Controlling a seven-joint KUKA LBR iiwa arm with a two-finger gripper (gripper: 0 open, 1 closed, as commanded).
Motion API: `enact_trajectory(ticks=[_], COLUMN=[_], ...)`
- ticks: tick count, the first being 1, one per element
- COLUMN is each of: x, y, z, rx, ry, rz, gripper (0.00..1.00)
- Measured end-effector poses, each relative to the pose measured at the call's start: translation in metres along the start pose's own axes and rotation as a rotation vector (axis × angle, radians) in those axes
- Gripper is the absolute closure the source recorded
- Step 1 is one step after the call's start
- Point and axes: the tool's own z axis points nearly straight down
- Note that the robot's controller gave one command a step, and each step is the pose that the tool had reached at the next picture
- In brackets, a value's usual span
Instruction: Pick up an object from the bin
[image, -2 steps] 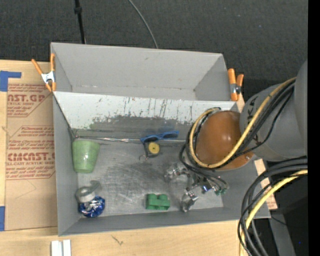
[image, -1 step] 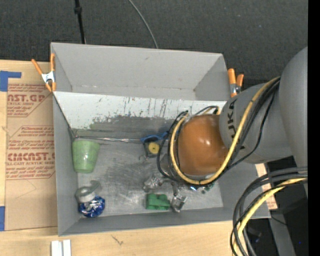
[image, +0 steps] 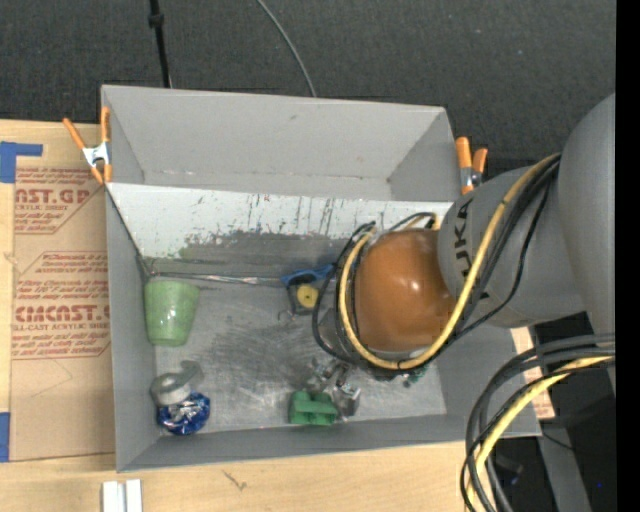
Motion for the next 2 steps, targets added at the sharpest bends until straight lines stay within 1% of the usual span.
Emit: enact_trajectory(ticks=[1,2], x=[-0.0089,-0.0077], y=[-0.0118,-0.0104], z=[-0.1282,-0.1238], rx=[-0.003,-0.010], ry=[0.009,0.013], rz=[-0.063,-0.063], gripper=[1.00,0.00])
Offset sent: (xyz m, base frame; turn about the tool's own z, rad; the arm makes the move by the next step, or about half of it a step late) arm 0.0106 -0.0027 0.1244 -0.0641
